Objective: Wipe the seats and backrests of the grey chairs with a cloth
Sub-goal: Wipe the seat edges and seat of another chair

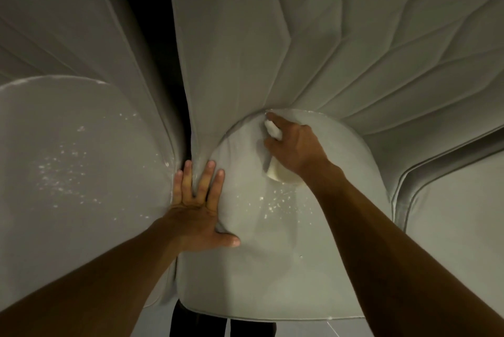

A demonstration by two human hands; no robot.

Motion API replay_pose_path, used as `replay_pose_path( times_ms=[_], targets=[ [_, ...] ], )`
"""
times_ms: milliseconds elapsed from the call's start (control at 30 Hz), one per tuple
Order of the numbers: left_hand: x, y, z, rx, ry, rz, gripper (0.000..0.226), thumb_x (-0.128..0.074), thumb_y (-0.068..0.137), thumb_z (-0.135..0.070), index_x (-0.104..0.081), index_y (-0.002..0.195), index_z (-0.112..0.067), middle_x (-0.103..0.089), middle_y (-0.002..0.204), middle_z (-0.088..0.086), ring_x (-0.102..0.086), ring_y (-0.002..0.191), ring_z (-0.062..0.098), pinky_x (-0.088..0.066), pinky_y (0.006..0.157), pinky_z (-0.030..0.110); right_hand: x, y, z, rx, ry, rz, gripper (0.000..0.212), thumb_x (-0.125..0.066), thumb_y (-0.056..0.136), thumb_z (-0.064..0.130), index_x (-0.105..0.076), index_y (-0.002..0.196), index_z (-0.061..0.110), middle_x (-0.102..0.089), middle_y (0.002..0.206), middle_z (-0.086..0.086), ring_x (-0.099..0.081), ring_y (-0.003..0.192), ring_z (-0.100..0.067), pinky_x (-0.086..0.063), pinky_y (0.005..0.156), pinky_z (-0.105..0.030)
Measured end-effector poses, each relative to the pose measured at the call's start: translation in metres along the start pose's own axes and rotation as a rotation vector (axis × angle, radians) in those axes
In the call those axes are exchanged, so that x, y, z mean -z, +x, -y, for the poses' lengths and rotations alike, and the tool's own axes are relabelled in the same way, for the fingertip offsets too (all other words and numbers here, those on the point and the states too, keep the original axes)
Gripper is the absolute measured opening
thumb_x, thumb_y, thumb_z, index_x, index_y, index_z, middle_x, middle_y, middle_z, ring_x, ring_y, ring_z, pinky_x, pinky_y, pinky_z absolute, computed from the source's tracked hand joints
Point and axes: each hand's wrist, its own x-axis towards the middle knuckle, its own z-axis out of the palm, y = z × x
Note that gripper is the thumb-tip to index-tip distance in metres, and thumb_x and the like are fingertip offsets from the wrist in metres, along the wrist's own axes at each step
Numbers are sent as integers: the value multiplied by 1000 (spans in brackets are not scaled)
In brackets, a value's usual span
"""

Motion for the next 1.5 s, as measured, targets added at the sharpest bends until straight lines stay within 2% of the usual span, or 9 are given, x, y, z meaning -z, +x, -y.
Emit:
replay_pose_path(
  times_ms=[167, 267, 367, 667, 867, 1067, 1233, 1367, 1500],
  targets=[
    [2, 0, -1, 2, -4, 34, 141, -43, 68, -97, 57, 130, -18, 68, 133, 7, 62, 120, 45, 35, 109, 58, 12, -14, -25, -48, 88, -211, 40, -60, 94, 34, -55, 133, 25, -65, 117, -8, -57, 92, -20, -44, 81, -30],
    [2, 0, -2, 2, -6, 41, 141, -43, 68, -97, 57, 130, -19, 68, 133, 7, 62, 119, 45, 36, 108, 58, 21, -15, -52, -204, 140, -336, 39, -62, 93, 33, -57, 129, 19, -67, 117, -11, -64, 99, -29, -44, 80, -29],
    [1, 0, -2, -4, -16, 21, 141, -45, 67, -96, 54, 132, -19, 68, 133, 6, 62, 120, 44, 39, 106, 56, 21, -11, -56, -257, 85, -310, 39, -59, 94, 37, -56, 129, 21, -67, 116, -13, -64, 103, -35, -46, 80, -33],
    [-2, 1, 0, -11, -13, 14, 141, -43, 67, -97, 56, 130, -19, 66, 135, 7, 61, 122, 46, 33, 110, 59, -13, -1, -12, 42, -223, -121, 50, -44, 101, 41, -36, 150, 39, -55, 132, -12, -61, 109, -37, -49, 93, -43],
    [-2, 0, -1, -6, -37, -13, 143, -44, 65, -97, 55, 133, -19, 67, 135, 5, 61, 121, 44, 38, 106, 55, -5, -14, -28, 188, -109, -207, 39, -50, 97, 35, -54, 135, 27, -64, 116, -15, -65, 94, -38, -56, 85, -45],
    [-2, 0, 0, -16, -47, -32, 142, -45, 65, -96, 60, 127, -24, 68, 133, 3, 59, 124, 44, 43, 101, 52, 3, -25, -46, -153, 266, -340, 44, -61, 96, 35, -41, 132, 20, -64, 116, -12, -64, 101, -33, -54, 84, -42],
    [-4, 0, 2, -32, -57, -72, 141, -43, 60, -97, 60, 127, -26, 64, 139, 3, 59, 125, 42, 44, 100, 50, 2, -24, -44, -47, 231, -360, 20, -57, 98, 36, -57, 108, 19, -65, 96, -1, -63, 87, -24, -45, 74, -30],
    [-4, 1, 3, -27, -40, -58, 141, -42, 62, -97, 61, 125, -25, 66, 136, 4, 60, 123, 44, 45, 99, 51, -1, -18, -35, -48, 297, -395, 17, -59, 98, 29, -46, 107, 23, -63, 102, -3, -61, 88, -23, -53, 76, -38],
    [-2, 0, 3, -13, -11, -12, 140, -44, 68, -96, 59, 128, -22, 67, 134, 6, 62, 120, 44, 38, 105, 55, 4, -11, -31, -174, 452, -646, 41, -62, 94, 21, -36, 126, 21, -55, 122, -9, -56, 98, -22, -49, 87, -37]
  ],
)
